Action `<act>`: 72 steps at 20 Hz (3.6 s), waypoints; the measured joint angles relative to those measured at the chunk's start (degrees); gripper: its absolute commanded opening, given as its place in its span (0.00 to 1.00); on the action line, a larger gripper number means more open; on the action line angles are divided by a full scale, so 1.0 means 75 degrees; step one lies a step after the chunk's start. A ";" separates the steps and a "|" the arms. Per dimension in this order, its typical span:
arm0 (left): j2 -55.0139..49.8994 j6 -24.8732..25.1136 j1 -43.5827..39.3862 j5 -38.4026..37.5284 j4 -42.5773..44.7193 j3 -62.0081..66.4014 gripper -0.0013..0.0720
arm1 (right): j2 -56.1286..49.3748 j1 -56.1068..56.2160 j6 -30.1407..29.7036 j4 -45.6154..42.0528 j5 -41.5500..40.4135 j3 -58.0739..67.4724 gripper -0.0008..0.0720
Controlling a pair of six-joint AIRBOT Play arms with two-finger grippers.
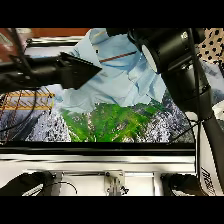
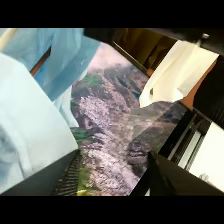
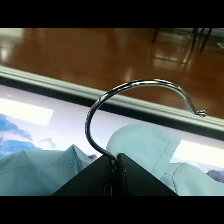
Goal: Fold the shirts.
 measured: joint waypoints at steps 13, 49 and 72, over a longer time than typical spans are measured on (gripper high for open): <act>0.0294 -0.1049 0.0909 -0.2489 0.3614 0.0082 0.86 | 0.0694 0.0000 0.0125 -0.0600 -0.0740 0.0023 0.10; -0.0656 -0.1055 0.0455 -0.4473 0.4290 0.3981 0.92 | -0.0012 -0.0003 0.1341 -0.1300 -0.1008 0.0023 0.10; -0.2780 -0.2381 0.0449 0.1040 0.2614 0.3990 0.15 | 0.0026 -0.0003 0.0297 -0.1306 -0.1530 0.0023 0.10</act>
